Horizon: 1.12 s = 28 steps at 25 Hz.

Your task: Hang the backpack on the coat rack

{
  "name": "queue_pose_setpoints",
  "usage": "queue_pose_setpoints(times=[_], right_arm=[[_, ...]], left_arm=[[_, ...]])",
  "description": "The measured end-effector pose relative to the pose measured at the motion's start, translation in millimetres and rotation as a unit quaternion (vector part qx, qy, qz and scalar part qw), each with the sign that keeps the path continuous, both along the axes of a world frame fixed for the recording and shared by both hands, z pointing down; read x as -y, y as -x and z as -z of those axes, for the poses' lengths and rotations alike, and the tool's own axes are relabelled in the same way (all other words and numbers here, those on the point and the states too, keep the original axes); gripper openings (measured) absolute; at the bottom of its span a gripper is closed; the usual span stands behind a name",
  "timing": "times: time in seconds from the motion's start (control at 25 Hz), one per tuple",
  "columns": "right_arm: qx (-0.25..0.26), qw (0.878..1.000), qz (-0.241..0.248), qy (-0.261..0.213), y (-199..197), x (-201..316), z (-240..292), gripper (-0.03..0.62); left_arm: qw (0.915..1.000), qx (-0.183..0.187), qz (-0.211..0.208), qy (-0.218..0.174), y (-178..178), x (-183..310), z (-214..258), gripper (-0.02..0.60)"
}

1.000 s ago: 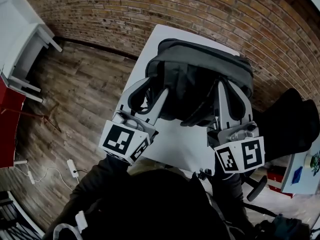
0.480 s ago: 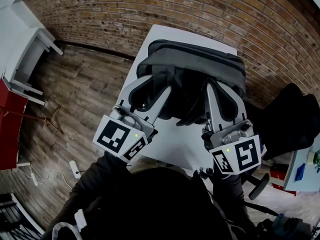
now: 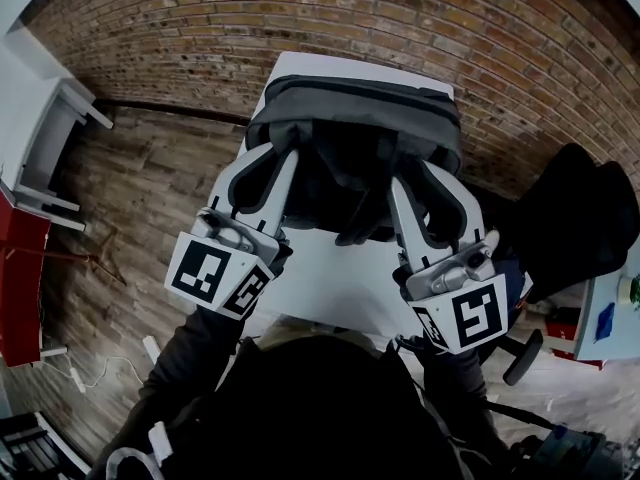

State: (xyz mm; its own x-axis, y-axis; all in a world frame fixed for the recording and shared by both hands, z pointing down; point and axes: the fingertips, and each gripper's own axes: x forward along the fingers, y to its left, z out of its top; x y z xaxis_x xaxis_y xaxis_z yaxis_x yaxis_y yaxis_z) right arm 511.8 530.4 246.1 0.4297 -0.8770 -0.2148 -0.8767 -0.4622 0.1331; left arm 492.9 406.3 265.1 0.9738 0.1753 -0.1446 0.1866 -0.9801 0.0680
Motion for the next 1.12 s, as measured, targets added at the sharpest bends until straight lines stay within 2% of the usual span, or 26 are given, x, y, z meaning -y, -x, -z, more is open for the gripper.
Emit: queue_pose_setpoints(times=[0.12, 0.24, 0.44, 0.76, 0.96, 1.04, 1.12], right_arm=[[-0.082, 0.994, -0.046, 0.047, 1.3, -4.3, -4.9, 0.094], [-0.155, 0.979, -0.086, 0.096, -0.5, 0.3, -9.4, 0.101], [-0.230, 0.955, -0.121, 0.142, -8.0, 14.0, -7.9, 0.101], [-0.278, 0.939, -0.139, 0.149, -14.0, 25.1, 3.8, 0.101], [-0.298, 0.931, -0.112, 0.178, -20.4, 33.5, 0.2, 0.090], [-0.294, 0.934, -0.095, 0.182, -23.8, 34.8, 0.6, 0.053], [-0.261, 0.947, -0.077, 0.169, -27.0, 34.1, 3.1, 0.029]], left_arm=[[1.0000, -0.001, 0.003, 0.001, -1.7, -0.9, 0.4, 0.043], [1.0000, -0.001, 0.001, 0.003, -3.1, -4.4, 0.5, 0.042], [1.0000, 0.000, -0.006, 0.004, -3.4, -6.3, -1.6, 0.043], [0.9999, -0.001, -0.017, 0.003, -0.6, -5.4, -0.2, 0.043], [0.9998, -0.001, -0.020, 0.004, -1.0, -2.5, -2.3, 0.043], [0.9998, -0.002, -0.019, 0.004, -0.9, -0.4, -2.1, 0.043], [0.9999, -0.009, -0.013, -0.001, 0.5, 1.6, 0.2, 0.043]])
